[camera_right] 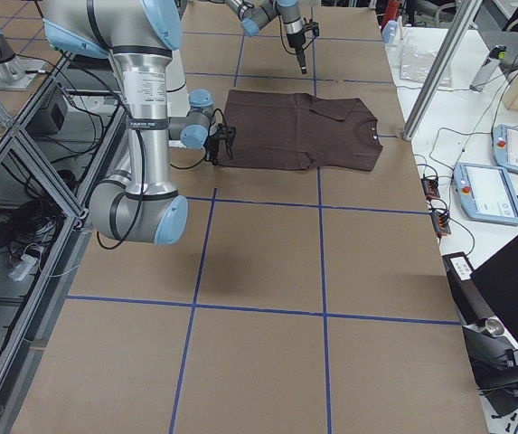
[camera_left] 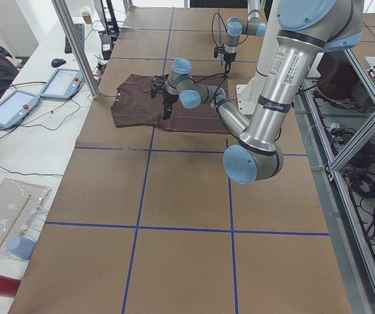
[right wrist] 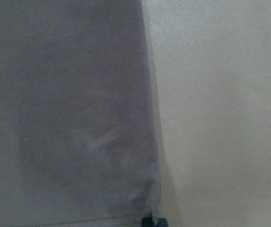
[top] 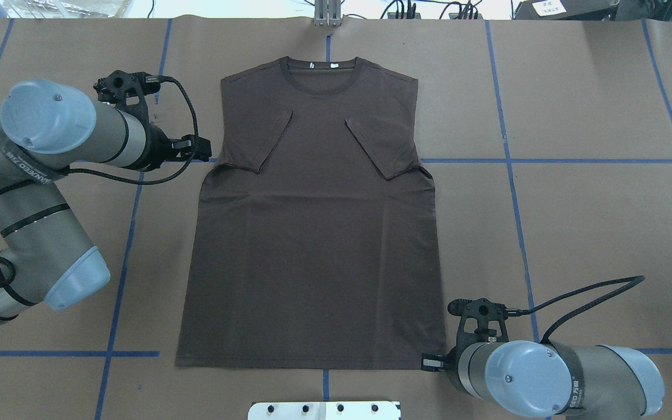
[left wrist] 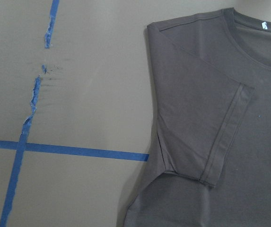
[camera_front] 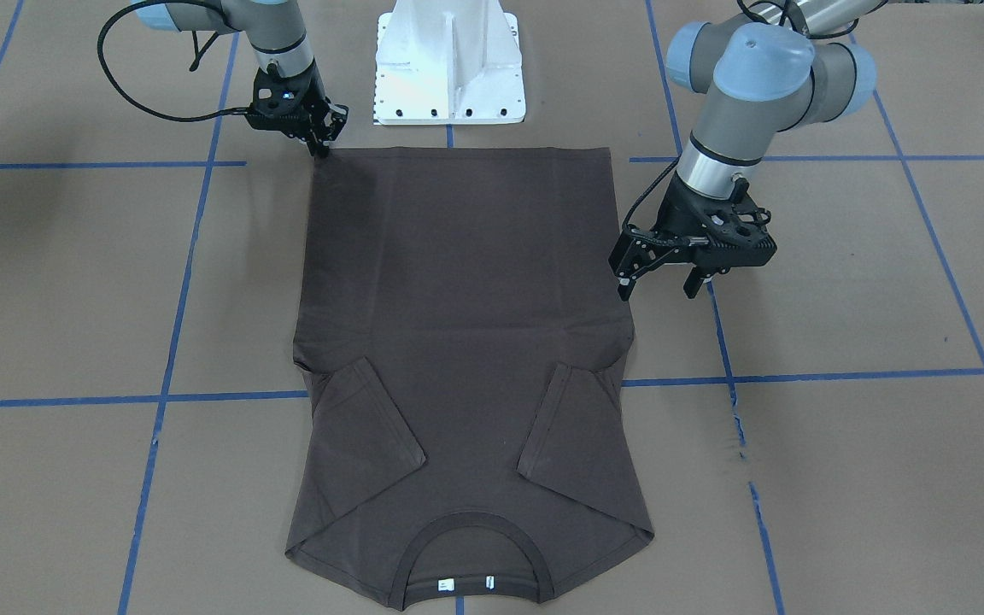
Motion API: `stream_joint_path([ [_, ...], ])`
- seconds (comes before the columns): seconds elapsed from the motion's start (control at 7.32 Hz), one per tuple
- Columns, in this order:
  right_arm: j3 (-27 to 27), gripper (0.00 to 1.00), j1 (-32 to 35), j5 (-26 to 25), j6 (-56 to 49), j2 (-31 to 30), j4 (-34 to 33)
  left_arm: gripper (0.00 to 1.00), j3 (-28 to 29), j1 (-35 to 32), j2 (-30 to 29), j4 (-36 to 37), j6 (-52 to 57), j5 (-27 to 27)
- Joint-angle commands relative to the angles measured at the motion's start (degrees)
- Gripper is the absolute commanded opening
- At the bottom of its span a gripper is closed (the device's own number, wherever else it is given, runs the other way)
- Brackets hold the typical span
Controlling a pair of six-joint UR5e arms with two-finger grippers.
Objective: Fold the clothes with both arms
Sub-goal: 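Move both grippers to the hem corners nearest the robot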
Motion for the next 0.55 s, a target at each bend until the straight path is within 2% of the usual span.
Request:
stream_joint_path([
  [0.0,0.9,0.0,0.1,-0.5,0.1,0.2,0.4,1.0,0.3,0.0,0.1,0.0,-0.7,-0.1],
  [0.14,2.7,0.0,0.2,-0.5,0.0,0.1,0.4,1.0,-0.5,0.4,2.4,-0.3,-2.6,-0.3],
  [0.27,4.3,0.0,0.5,-0.5,-0.5,0.1,0.4,1.0,-3.3,2.1,5.4,-1.0,-10.5,-0.2],
  [0.41,4.9,0.0,1.2,0.0,-0.7,0.3,0.4,1.0,-7.3,7.0,9.3,-0.9,-15.2,0.5],
])
